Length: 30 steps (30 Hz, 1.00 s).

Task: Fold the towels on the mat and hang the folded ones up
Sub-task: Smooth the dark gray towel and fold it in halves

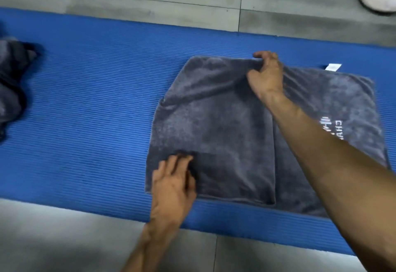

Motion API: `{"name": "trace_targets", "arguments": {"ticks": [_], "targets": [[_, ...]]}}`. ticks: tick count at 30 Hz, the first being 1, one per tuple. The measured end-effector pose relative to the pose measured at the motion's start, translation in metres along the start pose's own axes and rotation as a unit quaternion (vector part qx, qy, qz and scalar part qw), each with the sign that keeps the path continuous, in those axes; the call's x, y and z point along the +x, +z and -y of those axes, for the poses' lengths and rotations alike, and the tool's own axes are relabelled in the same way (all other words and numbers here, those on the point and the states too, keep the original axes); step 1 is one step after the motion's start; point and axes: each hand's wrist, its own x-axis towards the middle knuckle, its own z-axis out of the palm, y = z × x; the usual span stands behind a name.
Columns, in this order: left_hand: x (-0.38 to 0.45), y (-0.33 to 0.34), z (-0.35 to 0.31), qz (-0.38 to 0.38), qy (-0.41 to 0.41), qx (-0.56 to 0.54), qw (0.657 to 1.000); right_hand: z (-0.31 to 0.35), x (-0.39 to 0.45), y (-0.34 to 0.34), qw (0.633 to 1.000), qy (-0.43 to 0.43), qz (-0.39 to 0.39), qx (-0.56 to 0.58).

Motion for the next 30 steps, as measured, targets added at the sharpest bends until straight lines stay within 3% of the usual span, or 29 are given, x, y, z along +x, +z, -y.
{"name": "trace_targets", "arguments": {"ticks": [3, 5, 8, 10, 13, 16, 20, 22, 26, 30], "targets": [[-0.002, -0.007, 0.038, 0.011, -0.132, 0.037, 0.990, 0.043, 0.002, 0.024, 0.987, -0.107, 0.069, -0.101], [-0.006, -0.008, 0.047, 0.018, -0.167, 0.004, 0.986, 0.068, 0.008, 0.047, 0.974, -0.143, 0.122, -0.125], [-0.009, -0.005, 0.055, 0.012, -0.227, -0.100, 0.969, 0.098, 0.019, 0.080, 0.955, -0.146, 0.186, -0.178], [-0.009, -0.005, 0.059, 0.009, -0.279, -0.199, 0.939, 0.113, 0.022, 0.092, 0.922, -0.146, 0.219, -0.283], [-0.010, -0.008, 0.065, 0.010, -0.276, -0.199, 0.940, 0.133, 0.023, 0.099, 0.862, -0.126, 0.289, -0.397], [-0.012, -0.015, 0.068, 0.006, -0.258, -0.196, 0.946, 0.140, 0.033, 0.105, 0.857, -0.105, 0.357, -0.356], [-0.019, -0.021, 0.073, 0.002, -0.244, -0.215, 0.946, 0.144, 0.043, 0.104, 0.963, -0.077, 0.258, -0.024], [-0.022, -0.020, 0.077, -0.005, -0.244, -0.246, 0.938, 0.142, 0.051, 0.102, 0.967, -0.069, 0.231, 0.080], [-0.025, -0.019, 0.084, -0.008, -0.261, -0.330, 0.907, 0.137, 0.057, 0.113, 0.946, -0.054, 0.320, 0.027], [-0.028, -0.027, 0.088, 0.011, -0.195, -0.302, 0.933, 0.149, 0.052, 0.124, 0.938, -0.082, 0.333, -0.049]]}}
